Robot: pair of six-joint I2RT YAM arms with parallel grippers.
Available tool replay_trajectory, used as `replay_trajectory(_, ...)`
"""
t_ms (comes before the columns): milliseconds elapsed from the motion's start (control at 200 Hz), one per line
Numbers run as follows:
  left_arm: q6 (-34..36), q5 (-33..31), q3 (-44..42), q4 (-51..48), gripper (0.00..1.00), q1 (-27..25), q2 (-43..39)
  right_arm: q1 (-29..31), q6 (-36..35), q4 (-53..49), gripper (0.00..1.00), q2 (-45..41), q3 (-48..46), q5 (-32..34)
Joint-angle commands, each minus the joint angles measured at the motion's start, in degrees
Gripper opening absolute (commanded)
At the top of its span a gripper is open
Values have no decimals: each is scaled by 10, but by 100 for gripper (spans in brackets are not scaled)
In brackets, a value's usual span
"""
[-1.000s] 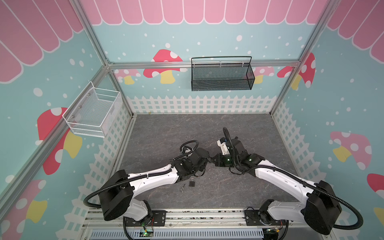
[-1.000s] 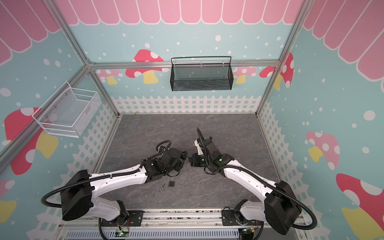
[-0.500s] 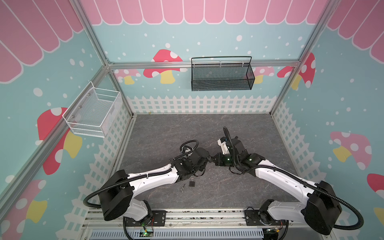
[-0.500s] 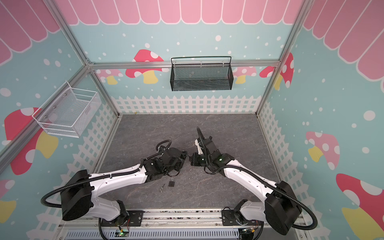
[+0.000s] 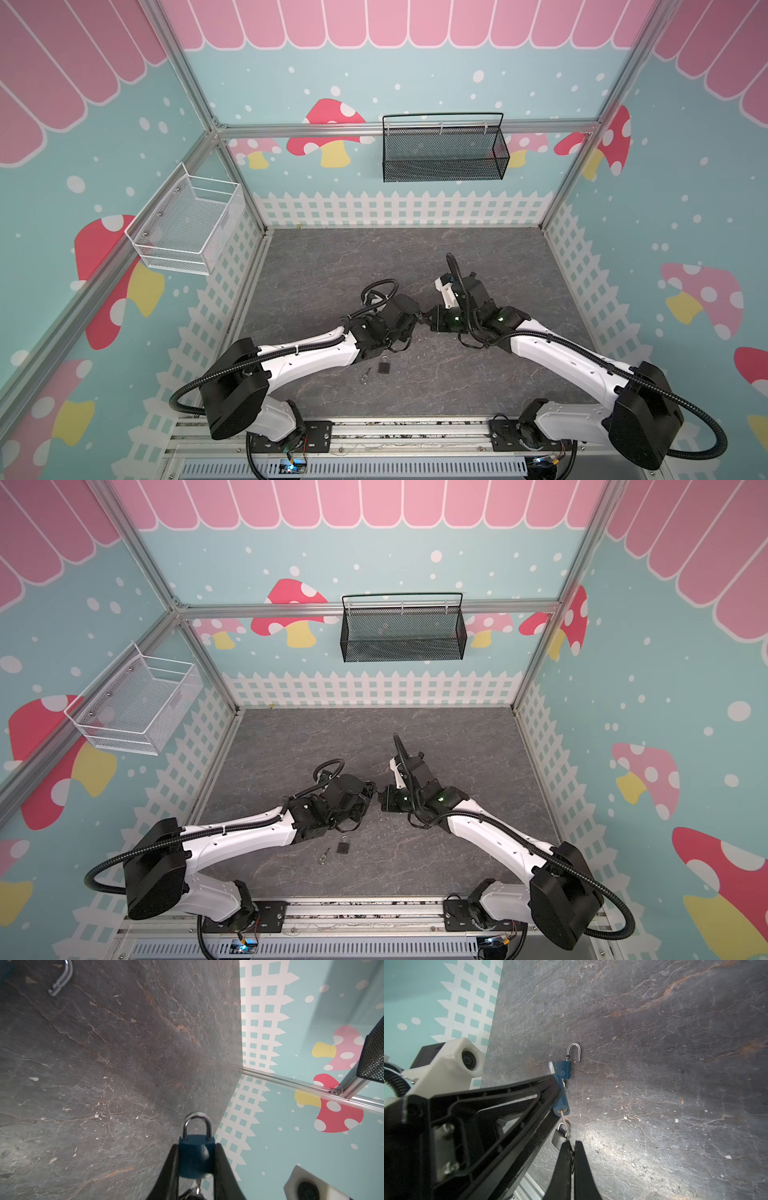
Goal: Unlock with the key
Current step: 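Push the silver key into the held padlock's keyhole with the right gripper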
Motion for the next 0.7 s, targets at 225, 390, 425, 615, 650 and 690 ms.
replay_trajectory(225,10,25,29,5,0,-4,0,7,-12,12,0,17,34,31)
replay_trajectory(390,22,32,44,-25,0,-6,7,8,-27,2,0,19,57,58)
replay_trajectory(425,22,33,44,-27,0,-7,8,7,-30,2,0,19,62,62)
replay_trajectory(615,28,58,54,-33,0,-19,17,7,-52,-7,0,30,101,84)
replay_trajectory(650,29,65,54,-33,0,-20,19,7,-58,-5,0,30,105,83)
replay_trajectory(690,28,72,55,-33,0,-22,19,7,-64,6,0,29,107,75)
